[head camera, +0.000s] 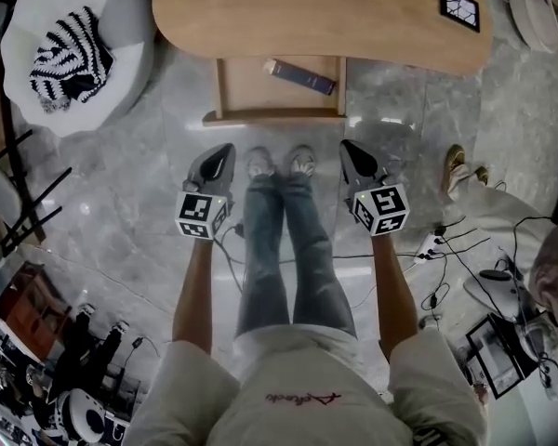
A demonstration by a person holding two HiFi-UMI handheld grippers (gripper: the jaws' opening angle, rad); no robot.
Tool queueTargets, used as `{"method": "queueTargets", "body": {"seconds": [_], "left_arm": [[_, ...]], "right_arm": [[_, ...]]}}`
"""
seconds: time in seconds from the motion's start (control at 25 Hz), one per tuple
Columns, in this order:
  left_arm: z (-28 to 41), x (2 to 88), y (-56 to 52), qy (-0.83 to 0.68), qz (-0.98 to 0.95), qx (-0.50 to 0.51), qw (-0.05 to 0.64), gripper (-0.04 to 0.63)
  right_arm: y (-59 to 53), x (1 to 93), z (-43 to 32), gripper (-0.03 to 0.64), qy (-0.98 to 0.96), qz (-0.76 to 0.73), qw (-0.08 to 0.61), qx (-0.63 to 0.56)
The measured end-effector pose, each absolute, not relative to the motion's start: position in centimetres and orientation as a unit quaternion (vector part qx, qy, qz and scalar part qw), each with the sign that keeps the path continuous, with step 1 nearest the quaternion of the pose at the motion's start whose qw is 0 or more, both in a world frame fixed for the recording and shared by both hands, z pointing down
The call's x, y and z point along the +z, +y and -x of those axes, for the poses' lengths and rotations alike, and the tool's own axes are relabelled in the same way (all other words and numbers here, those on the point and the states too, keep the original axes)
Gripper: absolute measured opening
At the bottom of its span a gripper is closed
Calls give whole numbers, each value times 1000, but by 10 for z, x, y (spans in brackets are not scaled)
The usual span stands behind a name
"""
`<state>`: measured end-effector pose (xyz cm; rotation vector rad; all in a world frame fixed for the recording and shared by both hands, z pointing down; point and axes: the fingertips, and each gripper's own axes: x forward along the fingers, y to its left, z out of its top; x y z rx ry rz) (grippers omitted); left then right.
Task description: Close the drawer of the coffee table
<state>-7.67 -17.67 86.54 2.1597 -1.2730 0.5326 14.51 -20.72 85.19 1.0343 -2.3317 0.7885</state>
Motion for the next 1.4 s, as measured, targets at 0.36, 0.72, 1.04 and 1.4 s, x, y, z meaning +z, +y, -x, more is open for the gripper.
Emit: {"method": "queueTargets", "body": {"seconds": [0.36,0.72,1.04,1.4], "left_arm": [[76,968,-162,-460,-804,214,311,-2],[69,1036,-164,-454,-800,210,330,-2],[71,1084,-174,-470,-791,200,337,-2],[81,1088,-194,-499,-777,165,346,-2]], "right_arm": [[-190,957,-142,3,-837,-377,238,318],[-178,1043,-136,5,-825,-360,250,357],[-184,1094,-125,6,-815,-380,260,352],[-216,1095,-121,8,-799,-435,214,356]]}}
